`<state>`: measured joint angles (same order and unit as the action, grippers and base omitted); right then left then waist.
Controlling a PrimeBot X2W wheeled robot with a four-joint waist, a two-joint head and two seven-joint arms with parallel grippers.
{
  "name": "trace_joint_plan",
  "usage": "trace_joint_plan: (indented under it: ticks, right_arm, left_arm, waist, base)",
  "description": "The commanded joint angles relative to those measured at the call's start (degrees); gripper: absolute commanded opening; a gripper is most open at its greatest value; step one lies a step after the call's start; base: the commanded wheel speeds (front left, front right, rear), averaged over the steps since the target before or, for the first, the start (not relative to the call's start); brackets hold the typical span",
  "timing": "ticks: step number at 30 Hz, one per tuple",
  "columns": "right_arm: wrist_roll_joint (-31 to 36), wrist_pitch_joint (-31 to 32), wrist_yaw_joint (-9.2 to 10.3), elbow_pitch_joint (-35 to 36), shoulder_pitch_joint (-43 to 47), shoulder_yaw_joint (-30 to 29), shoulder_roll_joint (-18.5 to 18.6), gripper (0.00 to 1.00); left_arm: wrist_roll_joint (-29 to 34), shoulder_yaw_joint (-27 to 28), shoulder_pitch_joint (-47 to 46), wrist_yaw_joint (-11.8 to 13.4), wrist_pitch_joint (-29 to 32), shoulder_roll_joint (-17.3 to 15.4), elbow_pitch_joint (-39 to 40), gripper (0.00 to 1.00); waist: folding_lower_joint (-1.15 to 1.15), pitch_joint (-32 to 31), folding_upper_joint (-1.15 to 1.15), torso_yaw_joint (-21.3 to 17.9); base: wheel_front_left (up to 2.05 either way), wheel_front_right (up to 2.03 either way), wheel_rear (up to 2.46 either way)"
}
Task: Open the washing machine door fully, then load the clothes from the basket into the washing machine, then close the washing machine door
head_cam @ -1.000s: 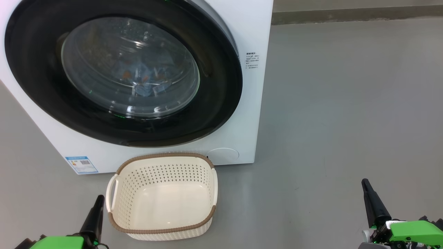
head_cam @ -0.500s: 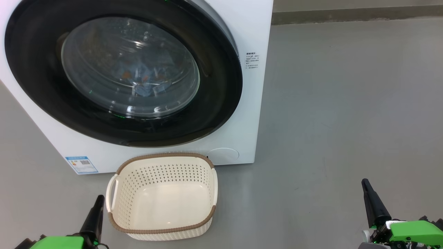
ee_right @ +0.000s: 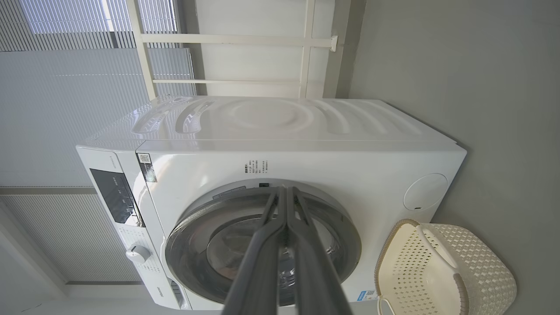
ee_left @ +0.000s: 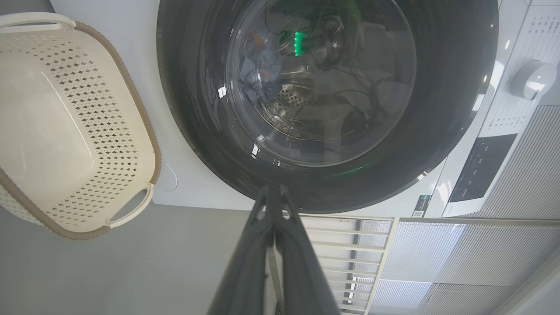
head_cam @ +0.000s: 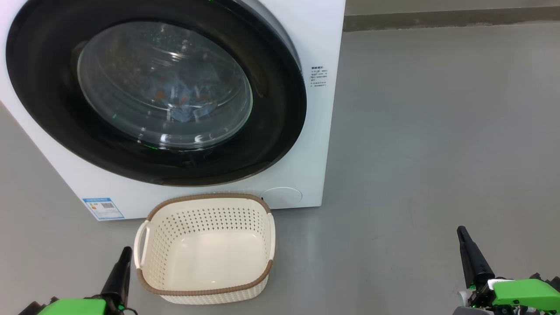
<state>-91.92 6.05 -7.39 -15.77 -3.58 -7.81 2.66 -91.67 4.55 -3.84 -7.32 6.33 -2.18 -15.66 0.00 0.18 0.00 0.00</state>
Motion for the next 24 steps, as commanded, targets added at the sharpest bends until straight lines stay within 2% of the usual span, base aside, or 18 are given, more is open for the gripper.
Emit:
trace_joint_plan:
  ticks: [1,24]
  right_arm:
    - [-0.23,0.46,-0.10,1.75,-2.60,1.26,0.21,0.00]
    - [-0.24,0.45,-0.10,1.75,-2.60,1.27,0.21,0.00]
  left_arm:
    - [-0.49,1.98,-2.35,-0.17,0.17,-0.70,1.63,0.00]
    - [-0.49,1.98,-2.35,-0.17,0.16,-0.70,1.63,0.00]
  waist:
    - [0.00,0.00,0.00,0.00]
    - [0.00,0.00,0.00,0.00]
  base:
    - [0.00,0.00,0.00]
    - [0.00,0.00,0.00]
